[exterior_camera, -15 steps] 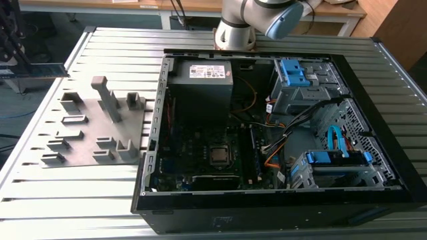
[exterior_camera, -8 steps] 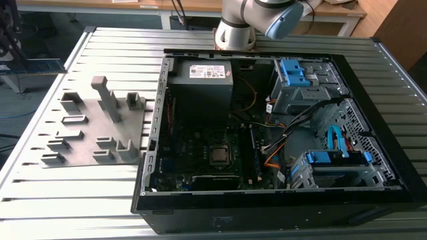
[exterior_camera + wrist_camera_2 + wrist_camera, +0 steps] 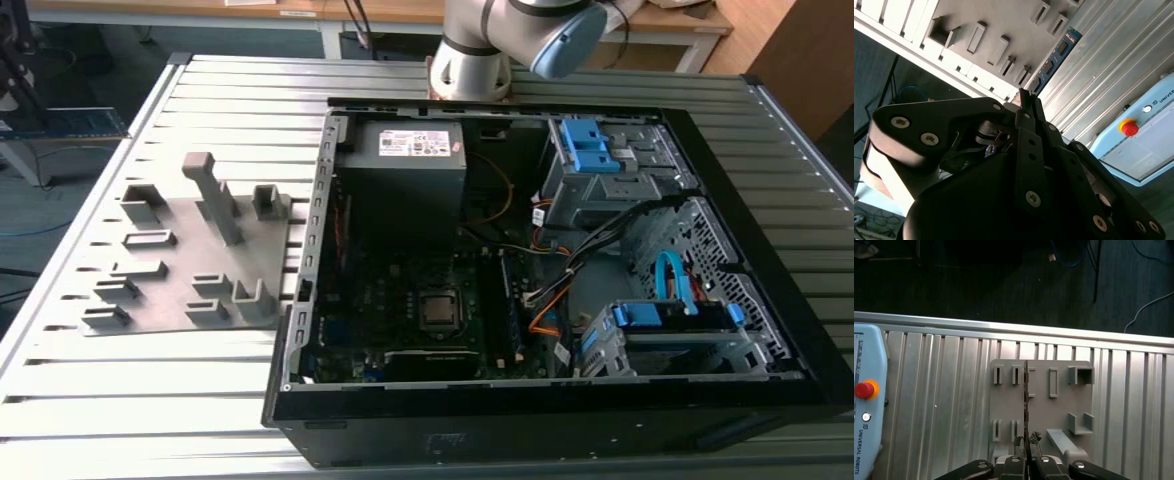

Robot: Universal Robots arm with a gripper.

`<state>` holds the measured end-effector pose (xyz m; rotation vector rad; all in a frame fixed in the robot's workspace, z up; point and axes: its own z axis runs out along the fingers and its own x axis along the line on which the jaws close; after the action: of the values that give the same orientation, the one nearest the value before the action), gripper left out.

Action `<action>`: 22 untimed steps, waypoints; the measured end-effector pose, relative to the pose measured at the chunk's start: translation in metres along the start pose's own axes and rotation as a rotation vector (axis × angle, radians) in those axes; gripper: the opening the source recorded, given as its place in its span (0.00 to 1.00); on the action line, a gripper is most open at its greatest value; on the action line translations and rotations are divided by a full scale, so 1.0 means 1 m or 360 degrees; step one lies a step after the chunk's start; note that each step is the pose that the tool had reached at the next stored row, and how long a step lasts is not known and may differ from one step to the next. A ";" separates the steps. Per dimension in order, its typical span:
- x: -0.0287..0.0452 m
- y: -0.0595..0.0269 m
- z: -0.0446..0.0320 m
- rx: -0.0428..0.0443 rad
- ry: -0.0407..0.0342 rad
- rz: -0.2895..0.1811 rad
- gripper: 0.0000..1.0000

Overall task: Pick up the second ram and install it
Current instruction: 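Pick up the second ram and move it above second insertion slot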

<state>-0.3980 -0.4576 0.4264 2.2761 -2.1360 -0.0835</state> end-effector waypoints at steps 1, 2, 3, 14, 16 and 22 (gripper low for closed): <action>0.0000 0.0001 -0.0010 0.0000 0.0000 0.0000 0.14; -0.0001 0.0001 -0.0021 0.0000 0.0000 0.0000 0.14; -0.0001 0.0002 -0.0031 0.0000 0.0000 0.0000 0.14; -0.0004 0.0007 -0.0139 0.0000 0.0000 0.0000 0.14; -0.0004 0.0008 -0.0159 0.0000 0.0000 0.0000 0.14; -0.0006 0.0012 -0.0226 0.0000 0.0000 0.0000 0.14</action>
<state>-0.3980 -0.4576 0.4491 2.2760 -2.1360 -0.0835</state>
